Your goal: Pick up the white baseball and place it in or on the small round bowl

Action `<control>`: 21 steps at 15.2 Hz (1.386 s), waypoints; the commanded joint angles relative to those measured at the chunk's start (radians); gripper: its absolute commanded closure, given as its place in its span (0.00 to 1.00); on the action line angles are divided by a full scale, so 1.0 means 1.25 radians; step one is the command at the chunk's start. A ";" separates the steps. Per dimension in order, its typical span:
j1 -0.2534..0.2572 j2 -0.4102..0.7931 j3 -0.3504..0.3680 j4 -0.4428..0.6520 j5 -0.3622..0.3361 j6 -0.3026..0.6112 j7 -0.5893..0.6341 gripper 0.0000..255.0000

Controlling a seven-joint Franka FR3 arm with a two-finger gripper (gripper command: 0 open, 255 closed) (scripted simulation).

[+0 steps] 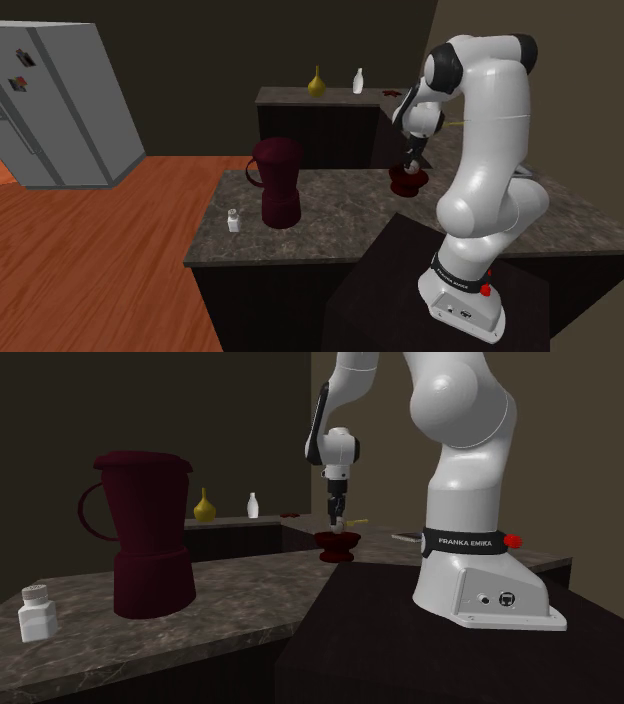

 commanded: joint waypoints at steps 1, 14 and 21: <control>-0.006 0.015 0.008 0.000 0.012 0.015 -0.007 1.00; -0.006 0.015 0.009 0.000 0.012 0.015 -0.007 0.00; 0.032 -0.074 -0.036 -0.010 -0.054 -0.056 0.038 0.00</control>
